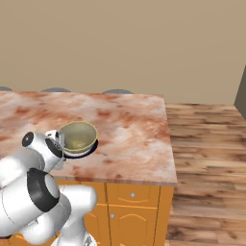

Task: Move the bowls from the cabinet to the plates on the dining table.

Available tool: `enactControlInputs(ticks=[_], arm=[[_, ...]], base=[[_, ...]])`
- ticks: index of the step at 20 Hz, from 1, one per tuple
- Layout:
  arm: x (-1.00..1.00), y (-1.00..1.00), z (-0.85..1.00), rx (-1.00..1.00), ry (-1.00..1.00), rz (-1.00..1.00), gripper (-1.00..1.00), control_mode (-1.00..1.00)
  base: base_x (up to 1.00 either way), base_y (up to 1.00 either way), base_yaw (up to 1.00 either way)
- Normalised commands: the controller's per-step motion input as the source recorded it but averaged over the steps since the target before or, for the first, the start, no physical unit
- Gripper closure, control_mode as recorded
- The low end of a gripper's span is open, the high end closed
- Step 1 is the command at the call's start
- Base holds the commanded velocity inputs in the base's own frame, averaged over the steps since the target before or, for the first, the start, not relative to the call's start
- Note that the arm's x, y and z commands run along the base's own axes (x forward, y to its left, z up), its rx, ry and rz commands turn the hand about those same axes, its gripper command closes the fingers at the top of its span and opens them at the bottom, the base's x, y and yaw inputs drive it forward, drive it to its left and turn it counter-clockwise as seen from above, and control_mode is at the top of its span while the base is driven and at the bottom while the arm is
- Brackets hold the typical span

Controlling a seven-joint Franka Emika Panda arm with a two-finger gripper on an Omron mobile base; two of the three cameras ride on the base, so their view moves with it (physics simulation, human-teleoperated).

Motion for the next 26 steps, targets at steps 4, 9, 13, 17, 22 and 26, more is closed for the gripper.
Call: enactControlInputs(ticks=[4,9,13,17,22,26], arm=[[-0.54,0.00,0.64,0.00,-0.13,0.00,-1.00,-1.00],[-0.56,0.00,0.73,0.00,-0.14,0.00,-1.00,-1.00],[-0.51,0.00,0.61,0.00,-0.11,0.00,-1.00,-1.00],[-0.79,0.08,0.27,0.02,-0.08,0.00,-1.00,-1.00],[-0.99,0.01,0.04,0.13,-0.06,0.00,-1.00,-1.00],[-0.64,-0.05,0.20,0.21,-0.03,-0.03,-1.00,-1.00]], base=[[0.00,0.00,0.00],[0.00,0.00,0.00],[0.00,0.00,0.00],[0.00,0.00,0.00],[0.00,0.00,0.00],[0.00,0.00,0.00]])
